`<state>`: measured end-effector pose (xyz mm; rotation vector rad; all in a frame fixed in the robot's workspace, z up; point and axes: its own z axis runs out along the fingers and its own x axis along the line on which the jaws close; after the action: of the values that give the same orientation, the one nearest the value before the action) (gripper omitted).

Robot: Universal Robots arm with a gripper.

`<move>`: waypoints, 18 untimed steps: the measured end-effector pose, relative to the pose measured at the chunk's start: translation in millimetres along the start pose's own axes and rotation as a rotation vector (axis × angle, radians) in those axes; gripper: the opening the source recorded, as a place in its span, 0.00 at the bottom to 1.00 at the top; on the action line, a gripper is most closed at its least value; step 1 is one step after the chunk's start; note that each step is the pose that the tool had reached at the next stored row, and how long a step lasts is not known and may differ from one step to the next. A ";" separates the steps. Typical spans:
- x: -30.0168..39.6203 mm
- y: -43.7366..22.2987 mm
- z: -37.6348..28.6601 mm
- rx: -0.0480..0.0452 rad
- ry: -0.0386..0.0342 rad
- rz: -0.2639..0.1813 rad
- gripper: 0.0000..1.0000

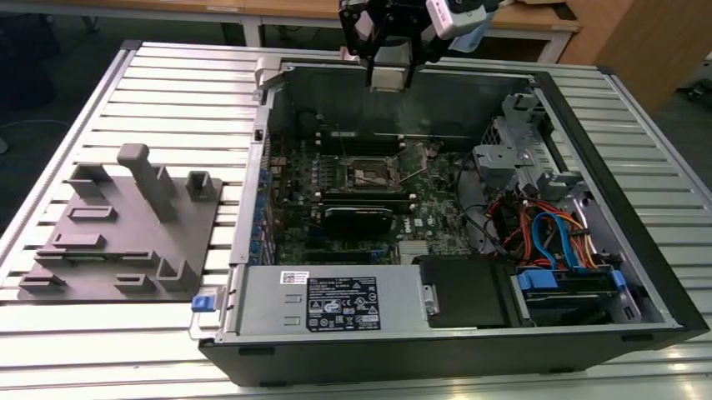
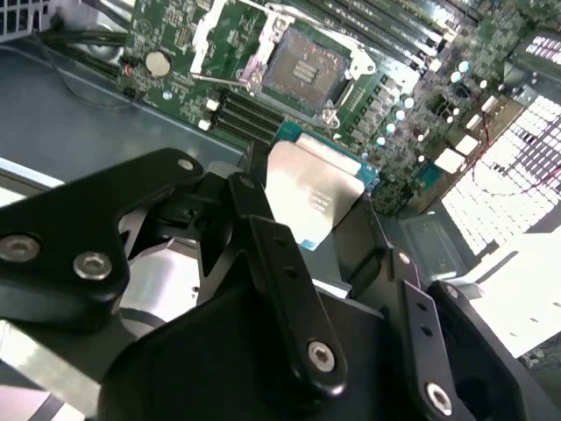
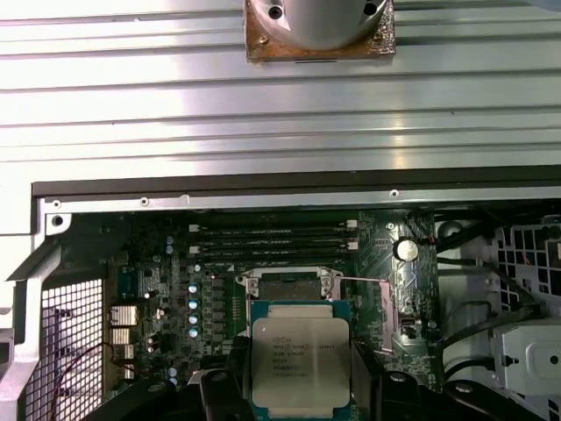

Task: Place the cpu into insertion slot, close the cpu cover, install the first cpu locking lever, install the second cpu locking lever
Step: 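Place the cpu into insertion slot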

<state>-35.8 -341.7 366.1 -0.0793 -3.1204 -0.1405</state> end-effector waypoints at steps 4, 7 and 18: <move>0.0 0.0 0.0 0.0000 -0.0001 0.001 0.54; 0.0 0.0 0.0 0.0000 -0.0001 0.001 0.54; 0.0 0.0 0.0 -0.0004 -0.0022 0.024 0.54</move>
<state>-35.8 -341.7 366.0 -0.1175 -3.1202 -0.1407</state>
